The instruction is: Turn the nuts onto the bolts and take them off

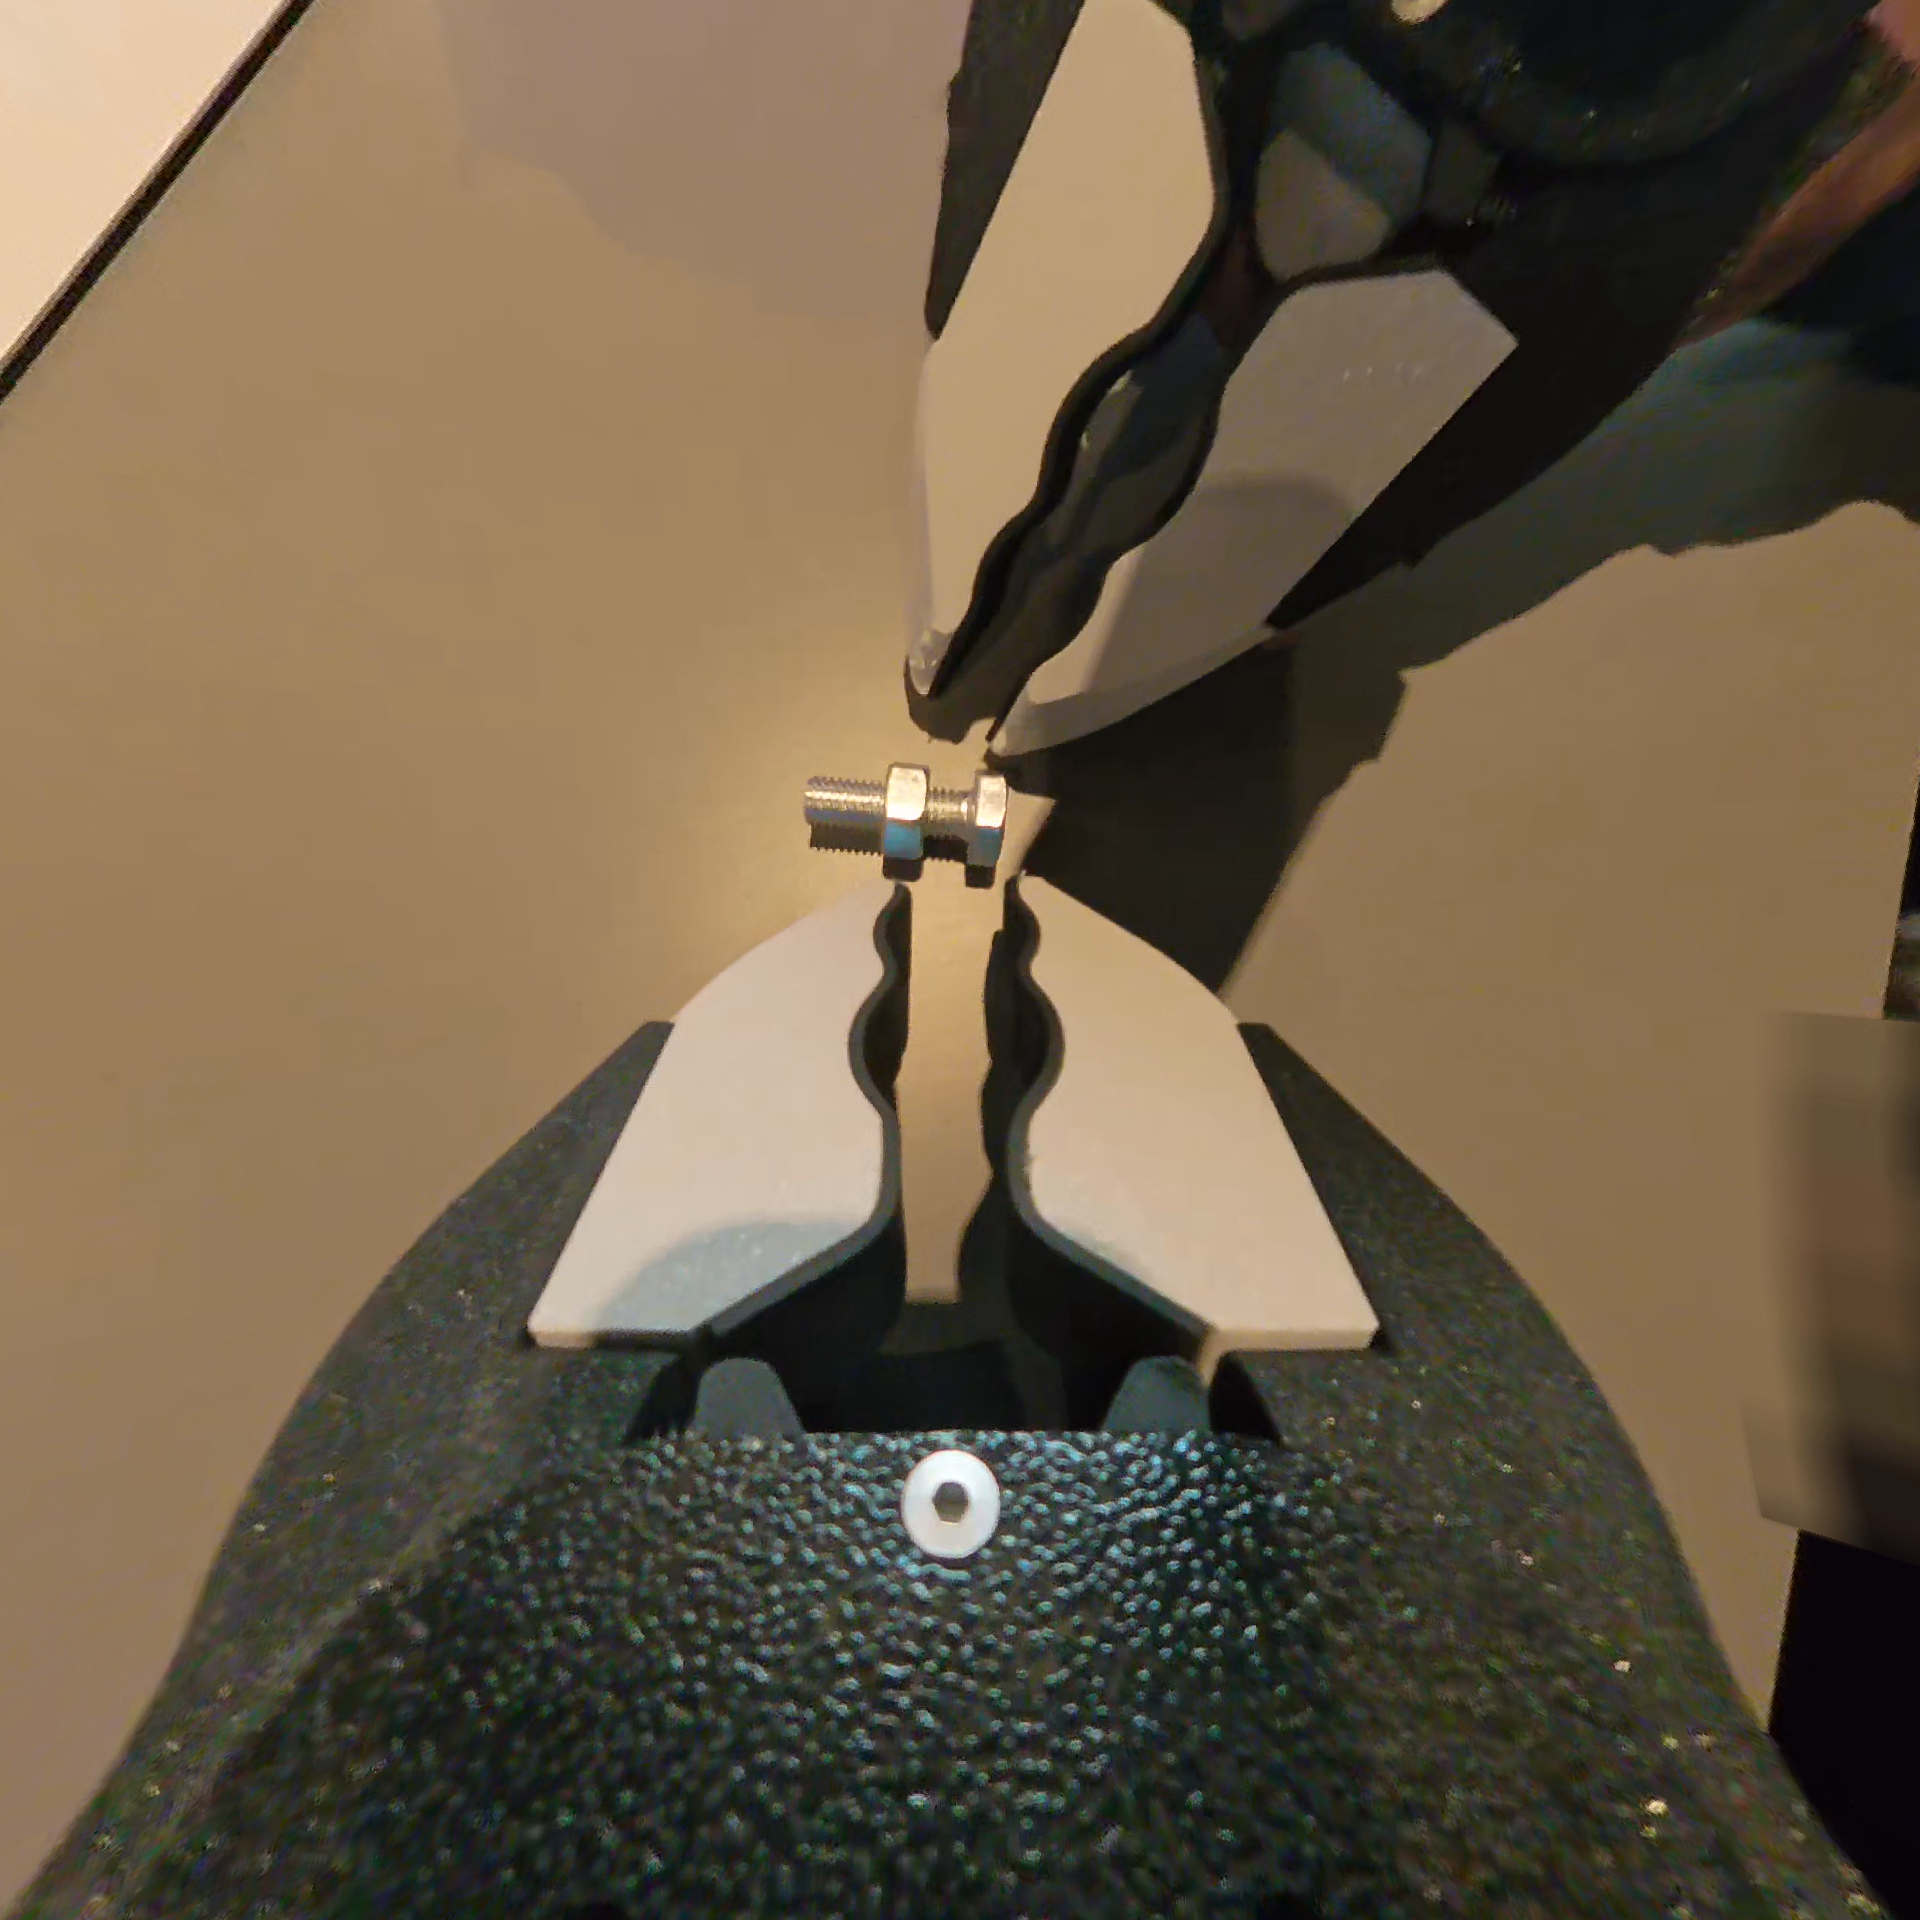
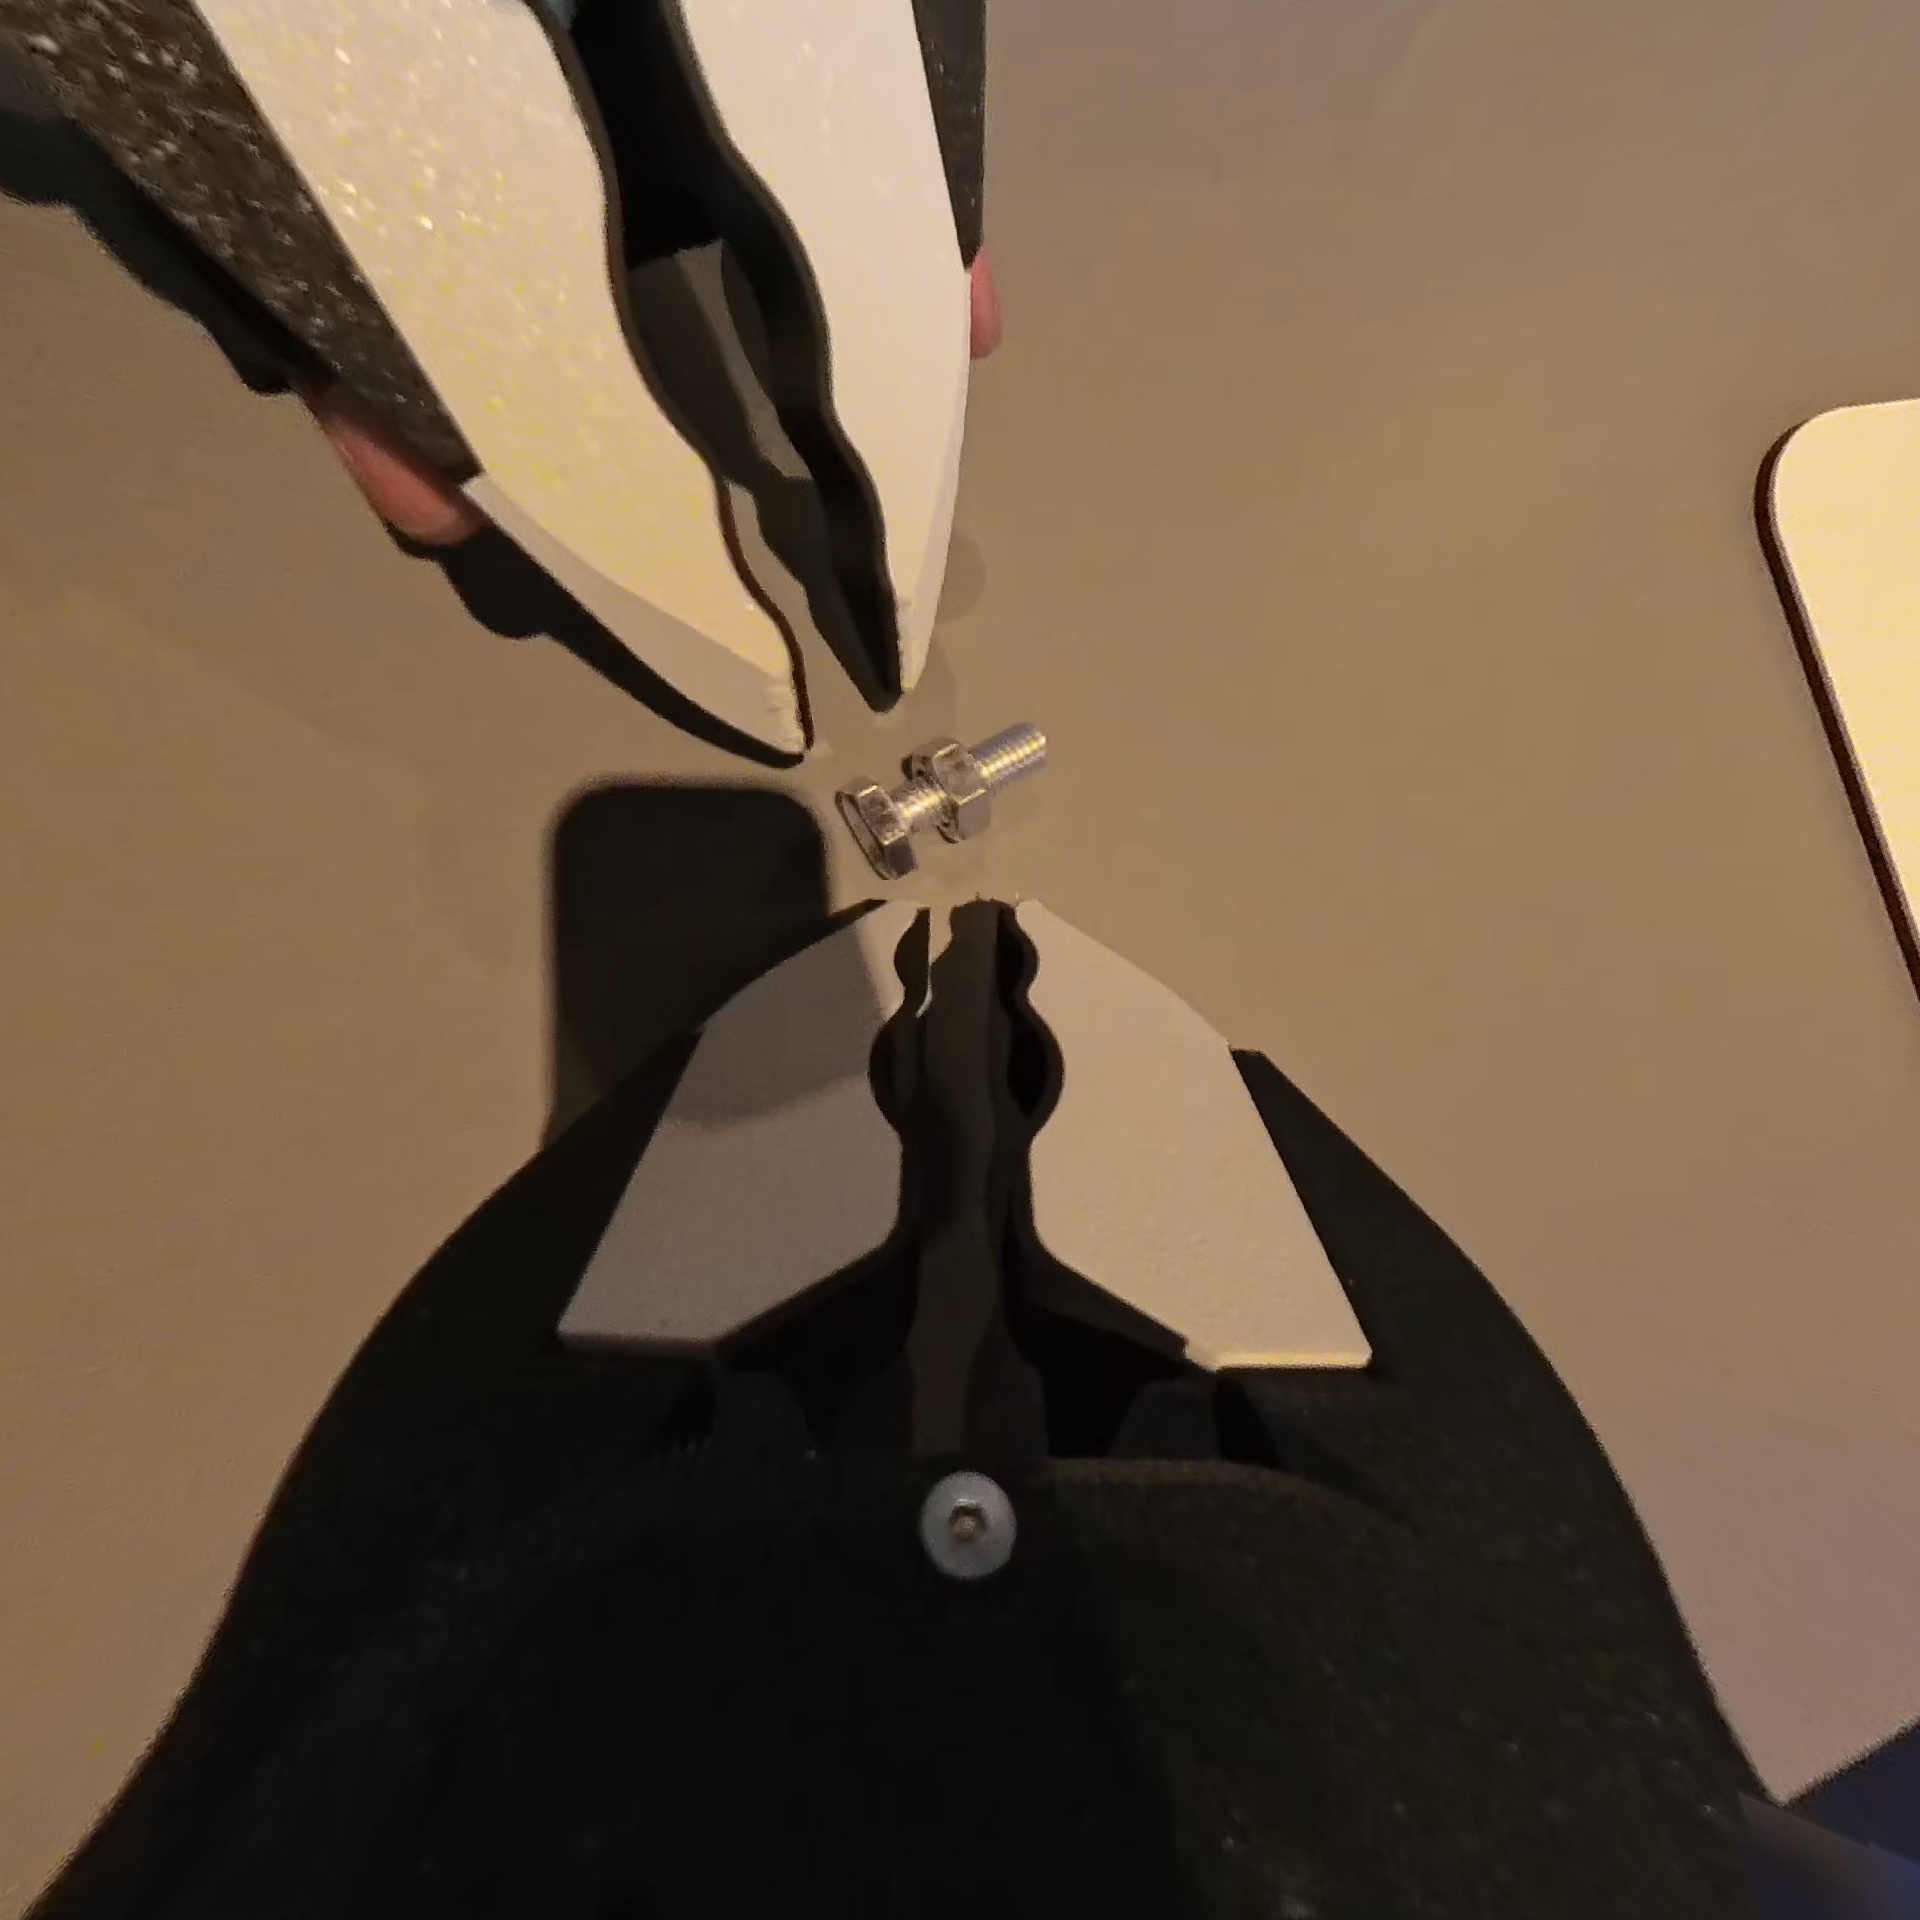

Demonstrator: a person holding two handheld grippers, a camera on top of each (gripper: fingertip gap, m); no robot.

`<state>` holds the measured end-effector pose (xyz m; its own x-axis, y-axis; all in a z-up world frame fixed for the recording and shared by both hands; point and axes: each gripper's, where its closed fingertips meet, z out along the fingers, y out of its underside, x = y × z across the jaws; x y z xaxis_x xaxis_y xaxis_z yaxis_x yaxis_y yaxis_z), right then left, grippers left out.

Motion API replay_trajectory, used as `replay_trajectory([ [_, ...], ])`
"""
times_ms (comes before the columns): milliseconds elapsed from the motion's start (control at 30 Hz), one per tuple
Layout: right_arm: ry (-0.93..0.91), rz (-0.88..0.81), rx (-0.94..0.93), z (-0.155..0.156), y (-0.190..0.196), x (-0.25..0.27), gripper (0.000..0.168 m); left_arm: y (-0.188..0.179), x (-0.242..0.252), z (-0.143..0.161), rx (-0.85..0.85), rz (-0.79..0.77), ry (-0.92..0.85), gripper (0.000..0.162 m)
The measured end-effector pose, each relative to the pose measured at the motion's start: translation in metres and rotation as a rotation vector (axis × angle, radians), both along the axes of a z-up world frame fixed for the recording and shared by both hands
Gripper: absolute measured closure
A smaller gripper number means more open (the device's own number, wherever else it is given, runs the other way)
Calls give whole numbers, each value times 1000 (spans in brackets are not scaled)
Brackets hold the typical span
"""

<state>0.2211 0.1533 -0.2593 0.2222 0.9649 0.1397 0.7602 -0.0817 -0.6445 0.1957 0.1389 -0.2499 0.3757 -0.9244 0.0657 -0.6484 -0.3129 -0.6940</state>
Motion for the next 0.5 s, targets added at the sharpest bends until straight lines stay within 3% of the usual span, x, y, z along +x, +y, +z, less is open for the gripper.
replay_trajectory([
  [33, 7, -3, -5, 1, -1, 0, 157, 0, 0, 0, -1, 0, -3, 146],
  [267, 149, -63, -71, 16, -17, 0, 156, -11, 6, -1, -51, -10, -5, 148],
  [500, 159, -113, -60, 19, -15, 13, 151, -18, 32, -5, -76, -49, -24, 147],
])
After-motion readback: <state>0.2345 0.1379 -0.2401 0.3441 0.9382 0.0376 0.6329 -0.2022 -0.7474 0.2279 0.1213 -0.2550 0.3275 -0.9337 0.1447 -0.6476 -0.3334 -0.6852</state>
